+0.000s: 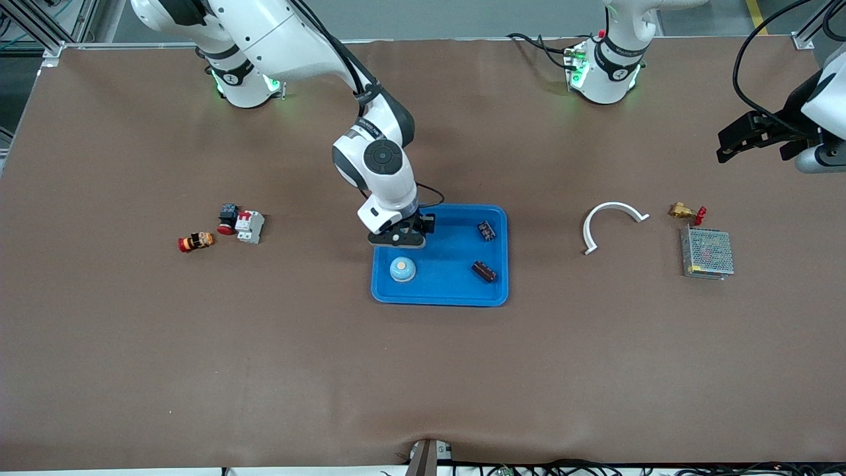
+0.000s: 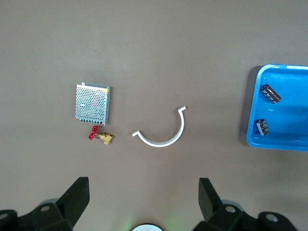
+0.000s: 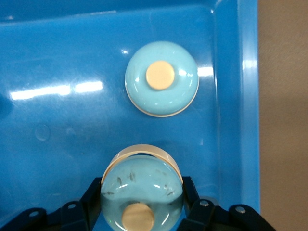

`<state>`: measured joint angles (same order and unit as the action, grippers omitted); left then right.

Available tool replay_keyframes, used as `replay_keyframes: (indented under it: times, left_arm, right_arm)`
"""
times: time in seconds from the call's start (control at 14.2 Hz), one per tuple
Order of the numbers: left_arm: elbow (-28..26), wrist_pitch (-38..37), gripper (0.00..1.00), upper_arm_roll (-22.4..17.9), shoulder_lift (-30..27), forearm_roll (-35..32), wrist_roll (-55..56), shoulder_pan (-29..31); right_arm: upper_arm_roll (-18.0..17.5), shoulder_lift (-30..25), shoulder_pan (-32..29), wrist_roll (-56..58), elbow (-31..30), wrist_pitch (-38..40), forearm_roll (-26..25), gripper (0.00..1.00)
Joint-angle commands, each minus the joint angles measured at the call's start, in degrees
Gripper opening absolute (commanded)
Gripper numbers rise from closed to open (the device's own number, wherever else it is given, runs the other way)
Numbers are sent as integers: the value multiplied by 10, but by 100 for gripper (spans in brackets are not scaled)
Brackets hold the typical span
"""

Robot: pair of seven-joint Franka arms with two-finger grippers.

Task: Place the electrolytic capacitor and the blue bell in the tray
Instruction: 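Lower the bell into the tray and open the right gripper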

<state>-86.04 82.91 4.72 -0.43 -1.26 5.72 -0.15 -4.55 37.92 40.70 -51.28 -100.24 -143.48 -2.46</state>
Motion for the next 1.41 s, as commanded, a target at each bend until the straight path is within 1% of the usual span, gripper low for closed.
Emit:
replay_keyframes:
  times: [0.0, 0.35, 0.49, 0.56, 0.78, 0.85, 0.92, 1.34]
  left_arm:
    - [-4, 6, 100, -2, -5, 12, -9, 1]
    - [-4, 9, 100, -2, -5, 12, -9, 1]
    - [-4, 9, 100, -2, -5, 12, -9, 1]
    - [-4, 9, 100, -2, -5, 12, -9, 1]
    - [-4, 9, 100, -2, -5, 12, -9, 1]
    - [-4, 9, 100, -2, -5, 12, -9, 1]
    - [-4, 9, 100, -2, -5, 12, -9, 1]
    - [-4, 9, 100, -2, -4, 12, -9, 1]
  right_arm:
    - [8, 5, 10, -14, 0, 0, -16, 61]
    - [8, 8, 10, -15, 0, 0, -17, 63]
    - [8, 8, 10, -15, 0, 0, -16, 65]
    - [8, 8, 10, -15, 0, -1, -16, 69]
    - [8, 8, 10, -15, 0, -3, -16, 71]
    - [8, 8, 10, -15, 0, -3, -17, 80]
    - [8, 8, 10, -15, 0, -3, -17, 100]
    - [7, 0, 5, -9, 7, 1, -16, 100]
